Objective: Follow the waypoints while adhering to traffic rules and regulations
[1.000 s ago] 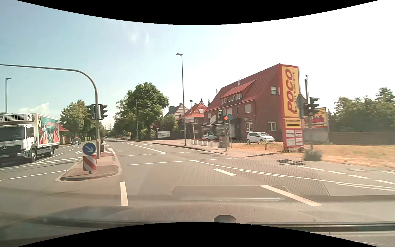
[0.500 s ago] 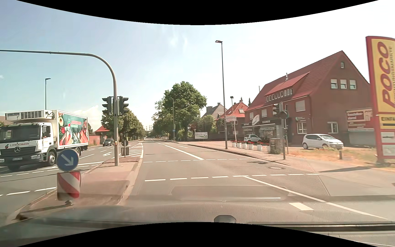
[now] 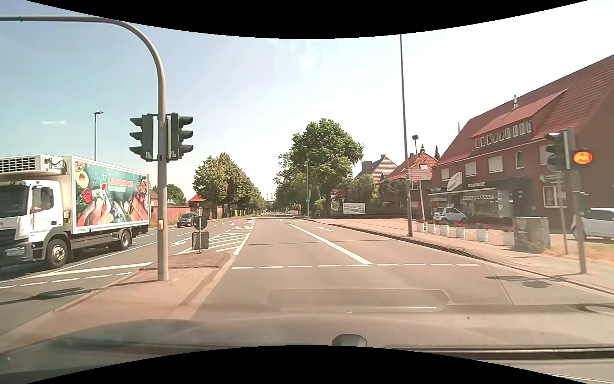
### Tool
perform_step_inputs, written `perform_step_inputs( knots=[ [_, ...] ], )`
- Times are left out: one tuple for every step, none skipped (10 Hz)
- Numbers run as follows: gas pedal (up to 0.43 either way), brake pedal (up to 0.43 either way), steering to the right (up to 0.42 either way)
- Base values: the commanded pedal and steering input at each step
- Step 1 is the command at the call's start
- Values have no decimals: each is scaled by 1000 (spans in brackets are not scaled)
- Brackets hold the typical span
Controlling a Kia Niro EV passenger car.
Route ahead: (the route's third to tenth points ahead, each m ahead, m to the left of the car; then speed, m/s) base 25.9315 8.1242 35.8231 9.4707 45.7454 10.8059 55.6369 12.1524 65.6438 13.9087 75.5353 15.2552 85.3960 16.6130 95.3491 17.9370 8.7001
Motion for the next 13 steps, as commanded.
perform_step_inputs(
  knots=[
    [287,12,-89],
    [287,12,-83],
    [299,12,-78],
    [311,12,-72],
    [311,12,-62],
    [311,12,-53],
    [311,12,-48],
    [311,12,-45],
    [311,12,-45],
    [311,12,-43],
    [311,12,-38],
    [311,12,-28],
    [311,12,-19]
  ],
)
